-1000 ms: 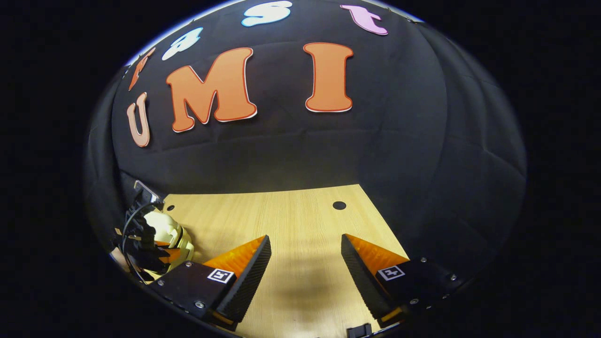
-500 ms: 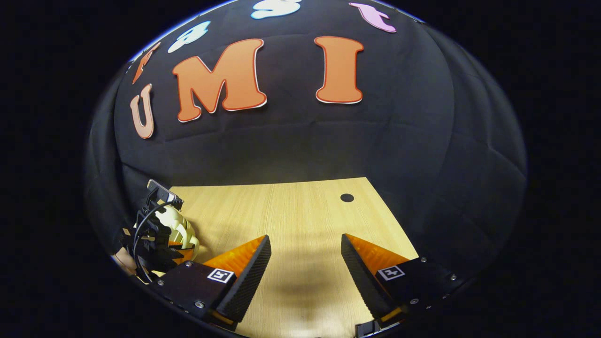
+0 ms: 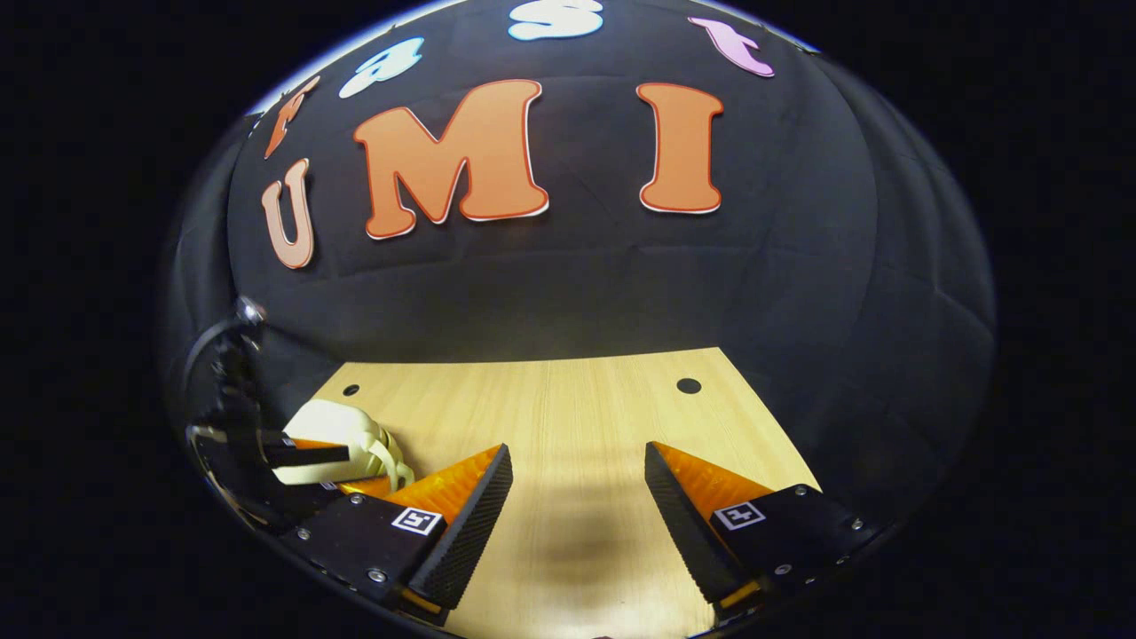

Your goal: First open the suitcase, pack the skin care products into it, and then close the suitcase.

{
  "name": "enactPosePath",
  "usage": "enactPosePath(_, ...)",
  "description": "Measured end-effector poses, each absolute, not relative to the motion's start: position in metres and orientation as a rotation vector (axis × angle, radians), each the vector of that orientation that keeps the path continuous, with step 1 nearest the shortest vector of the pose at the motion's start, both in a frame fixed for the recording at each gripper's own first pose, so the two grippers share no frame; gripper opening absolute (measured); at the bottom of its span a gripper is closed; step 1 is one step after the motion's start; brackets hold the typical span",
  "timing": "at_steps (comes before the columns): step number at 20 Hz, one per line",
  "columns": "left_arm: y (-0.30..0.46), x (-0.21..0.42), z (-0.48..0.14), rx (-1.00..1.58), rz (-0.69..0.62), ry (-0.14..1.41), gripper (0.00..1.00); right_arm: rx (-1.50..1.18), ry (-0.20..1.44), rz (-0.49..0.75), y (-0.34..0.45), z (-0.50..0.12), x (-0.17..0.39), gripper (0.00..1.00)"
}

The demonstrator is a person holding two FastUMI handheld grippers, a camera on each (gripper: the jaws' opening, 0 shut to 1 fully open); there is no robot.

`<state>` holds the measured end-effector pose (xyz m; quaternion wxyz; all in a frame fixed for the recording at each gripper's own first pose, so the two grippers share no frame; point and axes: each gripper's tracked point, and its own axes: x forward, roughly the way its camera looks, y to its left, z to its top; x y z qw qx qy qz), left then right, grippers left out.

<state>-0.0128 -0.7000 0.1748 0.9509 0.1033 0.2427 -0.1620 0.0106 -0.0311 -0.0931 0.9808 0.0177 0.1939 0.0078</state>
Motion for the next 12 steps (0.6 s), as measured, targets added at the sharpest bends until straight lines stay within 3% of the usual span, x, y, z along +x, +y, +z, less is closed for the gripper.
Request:
enactPosePath(6, -0.662, 0.001, 0.302, 0.059, -0.263, 0.168, 0.98, 0.05, 0.254, 0.006, -0.005, -0.063, 0.007, 0.96)
enactPosePath(9, -0.645, 0.008, 0.317, 0.023, -0.211, 0.103, 0.98, 0.053, 0.193, 0.012, 0.009, -0.052, 0.005, 0.95)
enactPosePath(10, -0.641, 0.01, 0.322, 0.011, -0.206, 0.084, 0.97, 0.046, 0.167, 0.007, 0.011, -0.046, 0.004, 1.0)
enactPosePath(12, -0.633, 0.013, 0.33, 0.002, -0.188, 0.046, 0.96, 0.035, 0.121, 0.004, 0.015, -0.037, 0.0, 0.95)
